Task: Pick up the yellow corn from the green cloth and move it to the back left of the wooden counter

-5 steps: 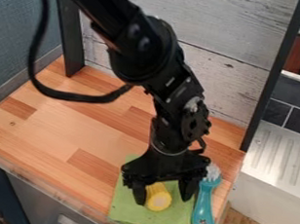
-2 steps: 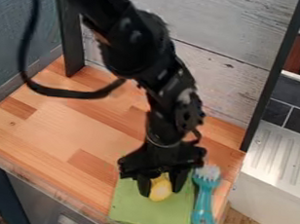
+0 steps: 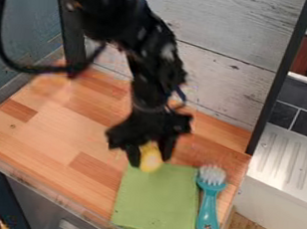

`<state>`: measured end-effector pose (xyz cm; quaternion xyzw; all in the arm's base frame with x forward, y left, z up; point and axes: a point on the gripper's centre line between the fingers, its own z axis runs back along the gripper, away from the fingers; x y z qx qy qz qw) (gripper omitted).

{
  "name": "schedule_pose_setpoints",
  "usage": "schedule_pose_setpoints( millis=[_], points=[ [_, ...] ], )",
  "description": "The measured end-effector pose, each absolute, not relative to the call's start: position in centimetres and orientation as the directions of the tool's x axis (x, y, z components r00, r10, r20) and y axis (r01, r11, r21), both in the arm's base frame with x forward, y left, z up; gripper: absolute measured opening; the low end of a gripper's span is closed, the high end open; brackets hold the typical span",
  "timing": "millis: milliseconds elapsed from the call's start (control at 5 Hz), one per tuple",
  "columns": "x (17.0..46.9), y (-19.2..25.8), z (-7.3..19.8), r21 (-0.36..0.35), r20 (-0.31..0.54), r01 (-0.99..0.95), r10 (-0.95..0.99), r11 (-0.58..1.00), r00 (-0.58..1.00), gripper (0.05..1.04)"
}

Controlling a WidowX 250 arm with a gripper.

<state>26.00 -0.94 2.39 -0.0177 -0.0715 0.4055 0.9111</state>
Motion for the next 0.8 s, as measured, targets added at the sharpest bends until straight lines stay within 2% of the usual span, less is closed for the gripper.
schedule_pose_setpoints(
  millis=[400, 600, 800],
  points=[
    [30.0, 5.5, 2.8, -0.089, 0.141, -0.821, 0.823, 0.564, 0.55, 0.576],
    [31.4, 8.3, 2.8, -0.062, 0.179, -0.849, 0.843, 0.525, 0.508, 0.575],
    [32.1, 11.5, 1.6, -0.033, 0.179, -0.879, 0.868, 0.476, 0.463, 0.576]
  ],
)
